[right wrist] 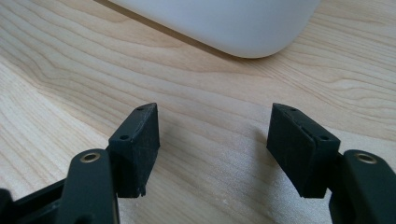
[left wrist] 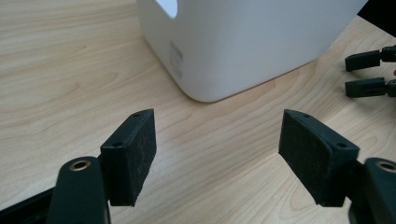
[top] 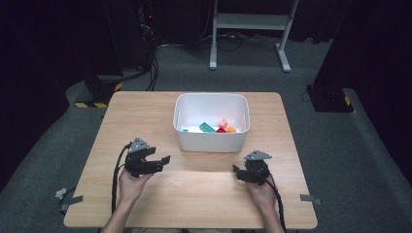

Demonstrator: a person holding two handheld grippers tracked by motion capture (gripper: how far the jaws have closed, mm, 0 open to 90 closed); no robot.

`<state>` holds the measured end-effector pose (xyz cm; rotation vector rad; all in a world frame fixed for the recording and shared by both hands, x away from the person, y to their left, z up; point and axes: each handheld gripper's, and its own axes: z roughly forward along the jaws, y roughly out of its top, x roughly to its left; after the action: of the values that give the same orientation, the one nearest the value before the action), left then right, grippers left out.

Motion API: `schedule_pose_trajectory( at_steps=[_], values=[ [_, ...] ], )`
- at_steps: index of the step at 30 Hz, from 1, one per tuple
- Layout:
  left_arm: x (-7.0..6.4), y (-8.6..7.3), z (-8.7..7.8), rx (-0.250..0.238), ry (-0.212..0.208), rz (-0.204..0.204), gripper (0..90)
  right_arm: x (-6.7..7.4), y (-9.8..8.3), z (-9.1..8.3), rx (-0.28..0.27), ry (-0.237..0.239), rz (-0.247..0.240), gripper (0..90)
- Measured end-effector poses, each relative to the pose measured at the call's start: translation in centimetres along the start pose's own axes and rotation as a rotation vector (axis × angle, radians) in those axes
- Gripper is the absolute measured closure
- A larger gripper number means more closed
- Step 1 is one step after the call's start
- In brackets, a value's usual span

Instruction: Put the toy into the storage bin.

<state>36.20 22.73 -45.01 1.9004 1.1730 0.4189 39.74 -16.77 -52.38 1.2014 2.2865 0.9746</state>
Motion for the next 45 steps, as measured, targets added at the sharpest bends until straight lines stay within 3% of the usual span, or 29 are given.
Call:
schedule_pose_trajectory(
  at_steps=[14,18,20,25,28,31,32,45],
  values=[
    [0.5,-2.9,0.9,0.043,0.059,0.002,27.5,0.0,0.0,0.0,0.0,0.0,0.0,34.2],
    [0.8,-4.0,1.7,0.066,0.111,0.015,27.4,0.0,0.0,0.0,0.0,0.0,0.0,34.2],
    [0.9,-4.2,1.8,0.068,0.117,0.016,27.4,0.0,0.0,0.0,0.0,0.0,0.0,34.2],
    [1.4,-5.1,2.6,0.082,0.2,0.049,27.3,0.0,0.0,0.0,0.0,0.0,0.0,34.2],
    [1.9,-5.6,3.1,0.082,0.222,0.045,27.2,0.0,0.0,0.0,0.0,0.0,0.0,34.1],
    [2.1,-6.0,3.5,0.092,0.228,0.034,26.0,0.0,0.0,0.0,0.0,0.0,0.0,34.2],
    [2.4,-6.6,3.7,0.086,0.207,0.011,24.3,0.0,0.0,0.0,0.0,0.0,-0.001,34.2],
    [2.3,-6.7,3.6,0.085,0.205,0.013,23.0,0.0,0.0,0.0,0.0,-0.001,0.0,34.1]
  ],
)
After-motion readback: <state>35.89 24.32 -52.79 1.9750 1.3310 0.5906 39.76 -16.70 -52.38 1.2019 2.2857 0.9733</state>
